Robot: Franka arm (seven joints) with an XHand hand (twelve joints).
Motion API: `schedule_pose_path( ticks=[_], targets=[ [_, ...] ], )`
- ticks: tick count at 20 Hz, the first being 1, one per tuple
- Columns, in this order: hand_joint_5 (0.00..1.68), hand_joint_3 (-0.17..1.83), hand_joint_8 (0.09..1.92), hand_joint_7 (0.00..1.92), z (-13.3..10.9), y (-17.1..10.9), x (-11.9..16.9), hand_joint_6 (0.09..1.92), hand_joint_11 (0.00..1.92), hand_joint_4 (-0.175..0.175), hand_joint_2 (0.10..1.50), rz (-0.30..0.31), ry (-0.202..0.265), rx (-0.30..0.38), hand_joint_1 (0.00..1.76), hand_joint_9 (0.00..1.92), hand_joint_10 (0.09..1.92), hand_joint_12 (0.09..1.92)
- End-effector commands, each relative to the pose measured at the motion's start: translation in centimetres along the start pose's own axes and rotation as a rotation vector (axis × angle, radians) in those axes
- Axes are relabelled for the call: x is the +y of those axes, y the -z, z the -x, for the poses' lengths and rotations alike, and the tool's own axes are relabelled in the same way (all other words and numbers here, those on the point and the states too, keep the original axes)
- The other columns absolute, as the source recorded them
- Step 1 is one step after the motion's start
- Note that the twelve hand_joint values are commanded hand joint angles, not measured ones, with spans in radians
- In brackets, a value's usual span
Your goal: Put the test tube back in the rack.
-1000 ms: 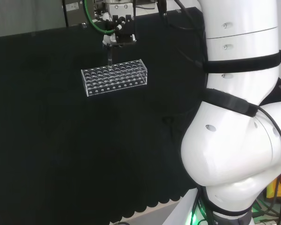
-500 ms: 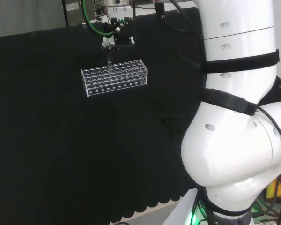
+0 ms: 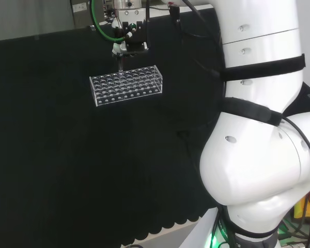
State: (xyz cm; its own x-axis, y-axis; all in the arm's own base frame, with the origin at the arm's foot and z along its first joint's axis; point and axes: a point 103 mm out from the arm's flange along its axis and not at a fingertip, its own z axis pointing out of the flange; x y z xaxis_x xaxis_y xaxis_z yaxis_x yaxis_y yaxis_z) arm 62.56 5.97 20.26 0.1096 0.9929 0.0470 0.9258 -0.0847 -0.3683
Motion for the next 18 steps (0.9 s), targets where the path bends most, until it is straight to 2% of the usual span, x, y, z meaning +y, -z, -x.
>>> schedule_pose_path(
  ticks=[1, 18],
  targets=[
    [1.39, -0.17, 0.41, 1.74, 0.1, -0.3, 0.3, 0.30, 1.22, -0.175, 1.04, -0.015, 0.000, 0.000, 1.23, 1.68, 0.53, 0.87],
    [1.40, -0.17, 0.42, 1.74, 0.1, -3.2, 0.9, 0.30, 1.22, -0.175, 1.04, -0.052, 0.011, 0.003, 1.23, 1.68, 0.54, 0.87]
  ],
)
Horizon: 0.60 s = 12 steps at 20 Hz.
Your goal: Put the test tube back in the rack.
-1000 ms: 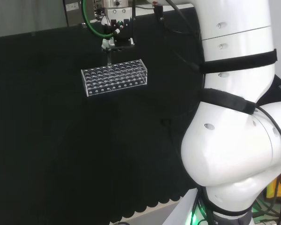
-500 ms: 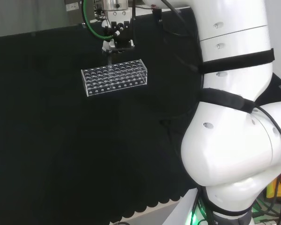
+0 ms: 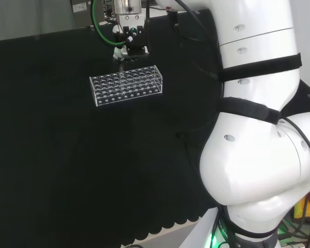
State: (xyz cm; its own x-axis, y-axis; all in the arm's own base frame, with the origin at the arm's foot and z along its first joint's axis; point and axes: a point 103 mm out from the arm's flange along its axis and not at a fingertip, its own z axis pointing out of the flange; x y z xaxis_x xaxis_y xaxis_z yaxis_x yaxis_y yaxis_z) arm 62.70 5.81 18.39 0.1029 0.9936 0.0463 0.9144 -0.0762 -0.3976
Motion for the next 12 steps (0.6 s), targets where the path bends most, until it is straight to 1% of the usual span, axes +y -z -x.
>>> schedule_pose_path(
  ticks=[1, 7, 9, 11, 12],
  targets=[
    [1.40, -0.17, 0.42, 1.74, -0.27, -1.64, 0.09, 0.30, 1.22, -0.175, 1.04, -0.020, 0.006, 0.009, 1.23, 1.68, 0.54, 0.87],
    [1.40, -0.17, 0.42, 1.74, -0.47, -1.86, 0.05, 0.30, 1.22, -0.175, 1.04, -0.025, 0.007, 0.003, 1.23, 1.68, 0.54, 0.87],
    [1.40, -0.17, 0.42, 1.74, -0.46, -1.94, 0.03, 0.30, 1.22, -0.175, 1.04, -0.027, 0.005, 0.016, 1.23, 1.68, 0.54, 0.87],
    [1.39, -0.17, 0.42, 1.73, -0.25, -2.11, 0.14, 0.31, 1.21, -0.175, 1.04, -0.070, 0.001, 0.051, 1.23, 1.67, 0.54, 0.89],
    [1.38, -0.17, 0.40, 1.61, -0.14, -2.16, 0.20, 0.31, 1.19, -0.175, 1.04, -0.092, 0.004, 0.067, 1.26, 1.64, 0.56, 0.94]
  ],
)
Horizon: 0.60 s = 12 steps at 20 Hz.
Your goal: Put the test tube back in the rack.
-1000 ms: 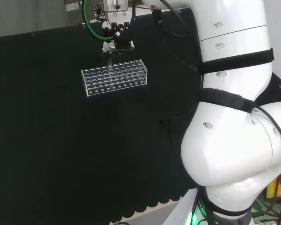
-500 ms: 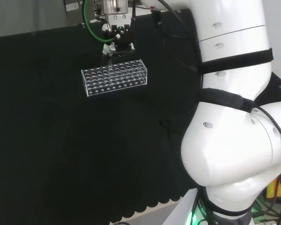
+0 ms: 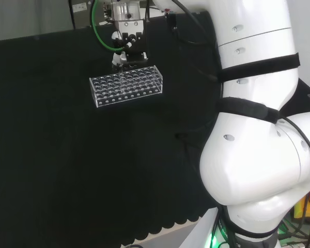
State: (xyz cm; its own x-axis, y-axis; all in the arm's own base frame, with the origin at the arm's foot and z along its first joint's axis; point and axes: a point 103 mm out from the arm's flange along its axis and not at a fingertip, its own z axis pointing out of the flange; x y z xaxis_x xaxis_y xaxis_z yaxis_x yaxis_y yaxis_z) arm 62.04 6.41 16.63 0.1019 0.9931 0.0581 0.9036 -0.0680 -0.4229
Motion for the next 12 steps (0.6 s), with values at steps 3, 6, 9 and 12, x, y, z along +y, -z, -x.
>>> schedule_pose_path(
  ticks=[3, 6, 9, 12],
  targets=[
    [1.26, -0.14, 0.53, 1.38, 0.59, -0.17, 0.14, 0.53, 1.00, -0.175, 1.06, -0.093, 0.009, 0.086, 1.26, 1.47, 0.62, 1.22],
    [1.03, -0.15, 0.67, 1.25, 0.68, 0.00, 0.09, 0.66, 0.77, -0.159, 1.04, -0.106, 0.016, 0.094, 1.16, 1.27, 0.72, 1.38],
    [0.89, -0.17, 0.79, 1.06, 0.74, 0.16, -0.04, 0.69, 0.68, -0.130, 1.03, -0.110, 0.020, 0.095, 1.12, 1.17, 0.77, 1.40],
    [0.85, -0.17, 0.81, 1.00, 0.69, 0.21, -0.07, 0.69, 0.65, -0.113, 1.02, -0.110, 0.018, 0.091, 1.11, 1.14, 0.78, 1.40]
  ],
)
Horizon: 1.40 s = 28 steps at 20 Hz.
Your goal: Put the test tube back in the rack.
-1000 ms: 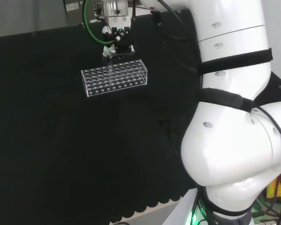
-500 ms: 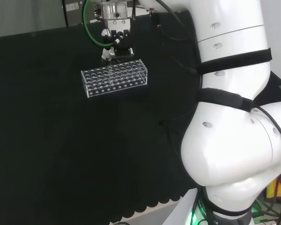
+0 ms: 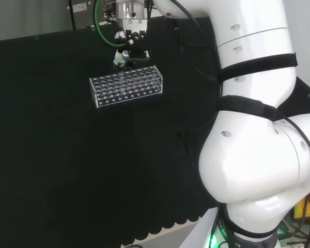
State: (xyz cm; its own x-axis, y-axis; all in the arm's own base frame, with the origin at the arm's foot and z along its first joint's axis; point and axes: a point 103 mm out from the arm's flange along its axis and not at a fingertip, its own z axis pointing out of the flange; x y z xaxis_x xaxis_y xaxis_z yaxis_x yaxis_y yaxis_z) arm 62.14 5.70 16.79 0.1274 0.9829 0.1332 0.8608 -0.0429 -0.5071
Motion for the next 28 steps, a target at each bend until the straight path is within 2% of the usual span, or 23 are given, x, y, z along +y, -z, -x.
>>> schedule_pose_path(
  ticks=[1, 6, 12, 17, 28],
  targets=[
    [0.85, -0.17, 0.81, 0.99, 0.0, 0.0, -0.2, 0.69, 0.65, -0.109, 1.02, -0.010, 0.007, 0.014, 1.11, 1.14, 0.78, 1.40],
    [0.82, -0.17, 0.82, 0.96, 0.1, 0.5, -0.6, 0.68, 0.63, -0.090, 1.01, 0.010, 0.020, 0.029, 1.11, 1.11, 0.77, 1.40],
    [0.69, -0.17, 0.87, 0.80, 0.3, 2.7, -1.8, 0.72, 0.54, -0.058, 1.00, 0.039, 0.025, 0.045, 1.10, 0.94, 0.78, 1.44],
    [0.64, -0.17, 0.87, 0.75, 0.2, 4.9, -2.7, 0.72, 0.53, -0.048, 0.99, 0.063, 0.031, 0.046, 1.09, 0.90, 0.78, 1.43],
    [0.60, -0.17, 0.87, 0.72, 0.1, 13.5, -6.8, 0.71, 0.52, -0.042, 0.99, 0.175, 0.045, 0.031, 1.09, 0.88, 0.78, 1.43]
  ],
)
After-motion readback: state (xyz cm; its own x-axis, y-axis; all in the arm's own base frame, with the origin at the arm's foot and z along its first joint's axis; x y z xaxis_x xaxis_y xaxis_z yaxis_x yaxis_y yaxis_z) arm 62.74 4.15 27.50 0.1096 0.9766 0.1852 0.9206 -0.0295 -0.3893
